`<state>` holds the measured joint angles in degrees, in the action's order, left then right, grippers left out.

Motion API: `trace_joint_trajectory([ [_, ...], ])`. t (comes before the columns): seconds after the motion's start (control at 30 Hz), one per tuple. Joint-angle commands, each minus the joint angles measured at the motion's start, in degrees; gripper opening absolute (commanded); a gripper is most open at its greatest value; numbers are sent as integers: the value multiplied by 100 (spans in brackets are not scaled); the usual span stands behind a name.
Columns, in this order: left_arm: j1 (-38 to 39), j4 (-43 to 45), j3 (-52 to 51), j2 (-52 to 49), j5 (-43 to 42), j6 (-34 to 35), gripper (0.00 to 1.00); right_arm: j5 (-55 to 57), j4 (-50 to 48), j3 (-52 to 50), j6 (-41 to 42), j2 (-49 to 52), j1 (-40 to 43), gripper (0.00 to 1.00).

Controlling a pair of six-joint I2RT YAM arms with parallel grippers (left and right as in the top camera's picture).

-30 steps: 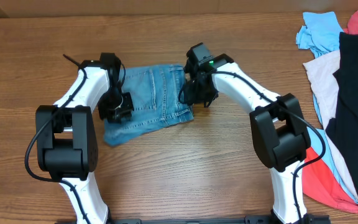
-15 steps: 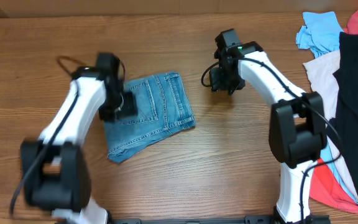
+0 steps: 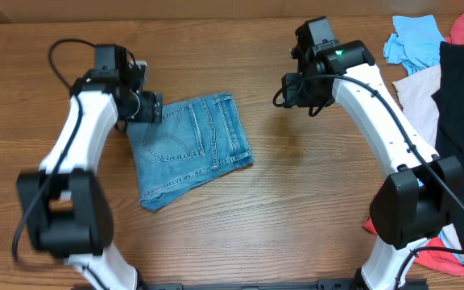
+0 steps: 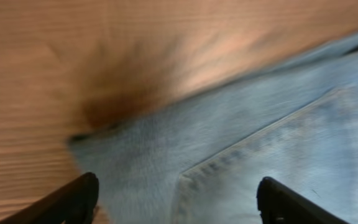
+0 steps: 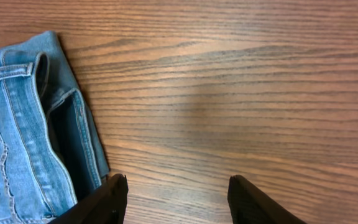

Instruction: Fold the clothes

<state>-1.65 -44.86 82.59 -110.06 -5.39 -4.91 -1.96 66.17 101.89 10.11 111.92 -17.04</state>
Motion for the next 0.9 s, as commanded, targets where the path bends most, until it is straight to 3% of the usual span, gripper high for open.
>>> trace_joint_trajectory([
  [0.0, -48, -280, 566, -669, -365, -807, 88, 37, -2, 61, 61, -37, -26, 56],
  [0.17, -48, -560, 748, -1290, -380, -927, 92, 37, -2, 61, 85, -37, -26, 56],
  [0.23, -48, -732, 748, -1478, -459, -927, 86, 39, 4, 61, 85, -37, -26, 56],
  [0.33, -48, -1139, 748, -1729, -472, -721, 59, 39, 17, 61, 83, -37, -26, 56],
  [0.43, -63, -1829, 748, -1897, -450, -229, 22, 39, 17, 61, 81, -37, -26, 56],
  [0.5, -74, -2343, 704, -1961, -424, 214, 14, 39, 17, 61, 81, -37, -26, 56],
  [0.6, -72, -2946, 494, -1961, -439, 852, 16, 42, 15, 61, 79, -37, -24, 56],
  [0.87, -28, -3357, 391, -1766, -479, 876, 25, 44, -7, 52, 79, -37, -24, 57],
])
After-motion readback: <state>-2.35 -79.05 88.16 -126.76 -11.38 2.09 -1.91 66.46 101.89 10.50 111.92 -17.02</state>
